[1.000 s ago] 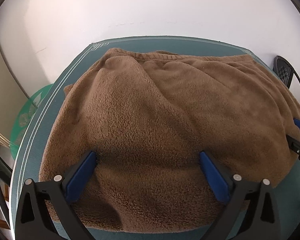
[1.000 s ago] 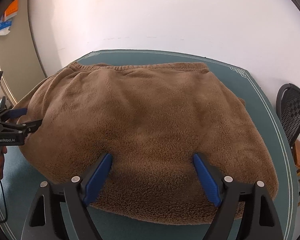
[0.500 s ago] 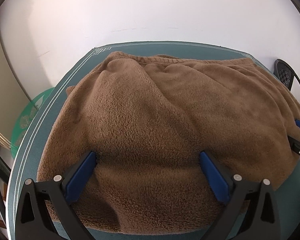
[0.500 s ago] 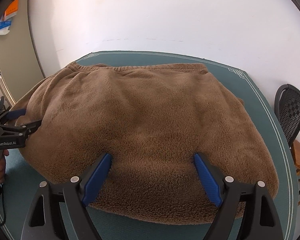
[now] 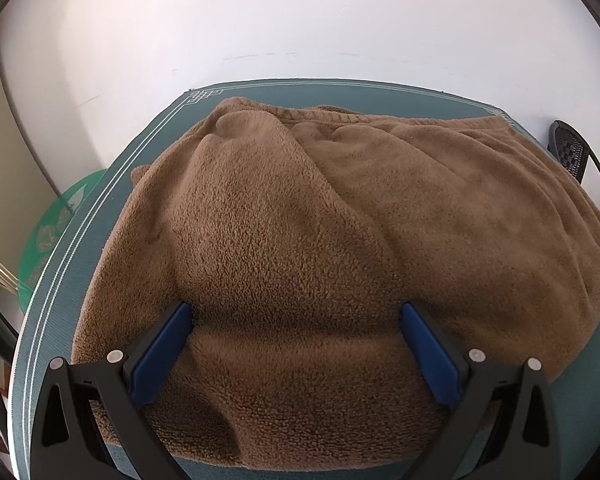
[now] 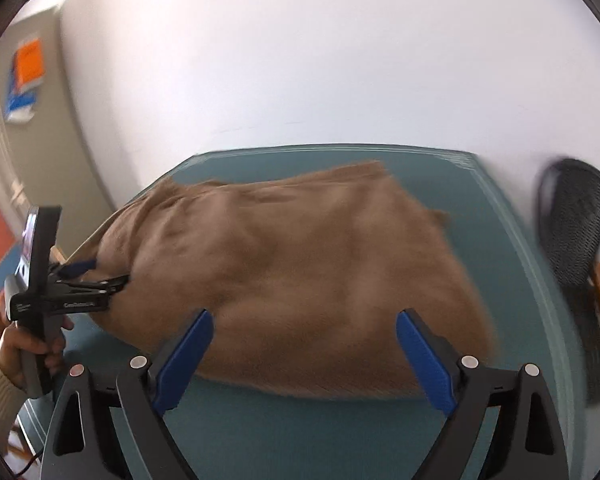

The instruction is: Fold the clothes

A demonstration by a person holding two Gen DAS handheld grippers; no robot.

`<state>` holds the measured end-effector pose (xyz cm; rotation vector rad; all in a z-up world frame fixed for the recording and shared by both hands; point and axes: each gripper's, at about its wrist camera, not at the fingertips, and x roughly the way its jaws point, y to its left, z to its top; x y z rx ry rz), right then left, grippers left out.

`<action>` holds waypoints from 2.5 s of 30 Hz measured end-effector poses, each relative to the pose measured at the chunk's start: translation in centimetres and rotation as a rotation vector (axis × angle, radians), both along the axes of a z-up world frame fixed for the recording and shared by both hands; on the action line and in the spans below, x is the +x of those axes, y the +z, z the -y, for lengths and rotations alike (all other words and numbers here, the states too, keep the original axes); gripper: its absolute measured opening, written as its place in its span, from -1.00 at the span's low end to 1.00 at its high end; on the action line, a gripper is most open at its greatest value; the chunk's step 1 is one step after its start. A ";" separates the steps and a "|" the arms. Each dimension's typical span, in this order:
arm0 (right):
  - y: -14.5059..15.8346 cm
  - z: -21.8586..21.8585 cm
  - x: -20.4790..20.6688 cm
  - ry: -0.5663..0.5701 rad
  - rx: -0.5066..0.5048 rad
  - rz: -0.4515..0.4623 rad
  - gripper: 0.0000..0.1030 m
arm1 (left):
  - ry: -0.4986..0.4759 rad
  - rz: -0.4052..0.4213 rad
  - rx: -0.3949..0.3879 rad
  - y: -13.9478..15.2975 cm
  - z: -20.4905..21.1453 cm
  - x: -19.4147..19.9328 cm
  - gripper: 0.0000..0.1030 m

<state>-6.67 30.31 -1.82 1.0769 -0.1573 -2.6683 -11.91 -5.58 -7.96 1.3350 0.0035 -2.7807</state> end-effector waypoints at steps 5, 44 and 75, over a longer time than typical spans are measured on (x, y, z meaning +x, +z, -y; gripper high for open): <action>-2.8 -6.6 0.6 -0.113 -0.197 0.150 0.84 | 0.000 0.000 0.000 0.1 0.0 0.0 1.00; -4.2 -2.7 -3.6 -0.361 -0.331 0.064 1.00 | 0.014 -0.014 0.031 0.2 0.9 0.8 1.00; -5.2 -4.3 -5.7 -0.434 -0.542 0.072 0.84 | -0.047 0.099 0.176 1.7 4.3 -0.4 1.00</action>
